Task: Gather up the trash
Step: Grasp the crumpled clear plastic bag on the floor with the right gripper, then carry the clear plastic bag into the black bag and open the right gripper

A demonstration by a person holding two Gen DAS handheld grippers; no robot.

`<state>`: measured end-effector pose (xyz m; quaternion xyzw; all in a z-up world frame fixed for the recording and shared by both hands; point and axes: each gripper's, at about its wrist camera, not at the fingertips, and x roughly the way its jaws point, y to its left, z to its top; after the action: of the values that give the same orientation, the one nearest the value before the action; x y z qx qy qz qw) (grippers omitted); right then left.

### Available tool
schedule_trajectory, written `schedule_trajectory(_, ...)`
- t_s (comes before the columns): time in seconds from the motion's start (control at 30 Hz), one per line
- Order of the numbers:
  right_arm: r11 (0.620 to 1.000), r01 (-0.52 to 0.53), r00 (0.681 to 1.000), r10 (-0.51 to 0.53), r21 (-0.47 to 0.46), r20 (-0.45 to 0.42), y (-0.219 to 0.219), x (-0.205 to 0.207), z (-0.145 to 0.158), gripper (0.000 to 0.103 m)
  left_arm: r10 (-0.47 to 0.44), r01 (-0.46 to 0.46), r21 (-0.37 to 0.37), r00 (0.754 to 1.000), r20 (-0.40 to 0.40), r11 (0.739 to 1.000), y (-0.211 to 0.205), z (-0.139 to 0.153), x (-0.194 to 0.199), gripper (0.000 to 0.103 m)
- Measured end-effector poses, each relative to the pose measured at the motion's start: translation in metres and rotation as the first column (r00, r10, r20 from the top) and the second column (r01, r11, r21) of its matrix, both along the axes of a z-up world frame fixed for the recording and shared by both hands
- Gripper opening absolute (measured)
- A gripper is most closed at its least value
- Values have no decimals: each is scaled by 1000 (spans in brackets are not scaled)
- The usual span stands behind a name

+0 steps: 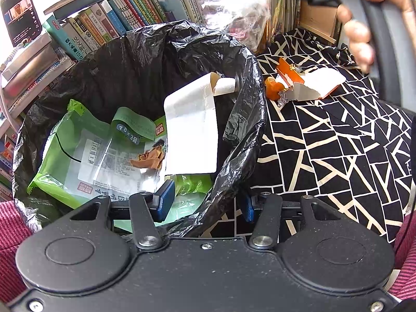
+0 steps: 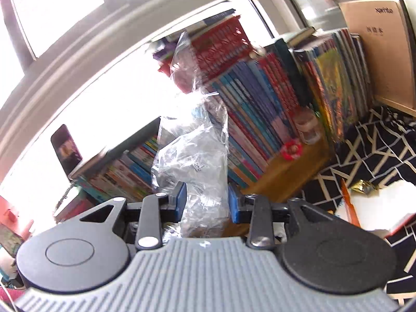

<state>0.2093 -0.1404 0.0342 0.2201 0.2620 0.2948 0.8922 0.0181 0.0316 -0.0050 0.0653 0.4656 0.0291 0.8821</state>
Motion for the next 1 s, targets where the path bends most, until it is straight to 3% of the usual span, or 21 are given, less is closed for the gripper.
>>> schedule_trajectory(0.1, 993, -90, 995, 86, 81, 57, -1, -12, 13, 37, 0, 0, 0, 1000, -1, 1000, 0, 0, 0, 49)
schedule_trajectory(0.27, 978, -191, 978, 182, 84, 101, 14, -25, 20, 33, 0, 0, 0, 1000, 0, 1000, 0, 0, 0, 49)
schedule_trajectory(0.33, 971, -225, 972, 217, 80, 93, 21, -31, 20, 11, -2, 2, 1, 1000, 0, 1000, 0, 0, 0, 49)
schedule_trajectory(0.37, 971, -229, 971, 222, 73, 89, 24, -31, 19, 8, -3, 3, 2, 1000, 0, 1000, 1, -1, 0, 49)
schedule_trajectory(0.6, 958, -282, 959, 281, 44, 35, 36, -36, 7, 8, -3, 3, 3, 1000, 1, 1000, 1, -1, 0, 49)
schedule_trajectory(0.73, 967, -250, 968, 250, 50, 16, 33, -32, 3, 15, -2, 2, 2, 1000, 2, 1000, 2, -1, -1, 49)
schedule_trajectory(0.77, 974, -221, 975, 220, 44, 19, 30, -30, 2, 21, -3, 3, 3, 1000, 3, 1000, 2, -1, -1, 49)
schedule_trajectory(0.8, 986, -164, 986, 164, 30, 19, 23, -26, 2, 42, -4, 4, 3, 1000, 3, 1000, 1, -1, -1, 49)
schedule_trajectory(0.83, 992, -126, 992, 126, 18, 18, 19, -23, 0, 55, -3, 3, 3, 1000, 2, 1000, 1, -1, -1, 49)
schedule_trajectory(0.9, 999, -13, 1000, 13, -50, -1, 9, -9, -10, 69, -3, 3, 3, 1000, 3, 1000, 1, -1, -1, 49)
schedule_trajectory(1.0, 983, 89, 990, -105, -161, -95, 0, 17, -42, 75, -4, 4, 4, 1000, 3, 1000, 1, -1, -1, 49)
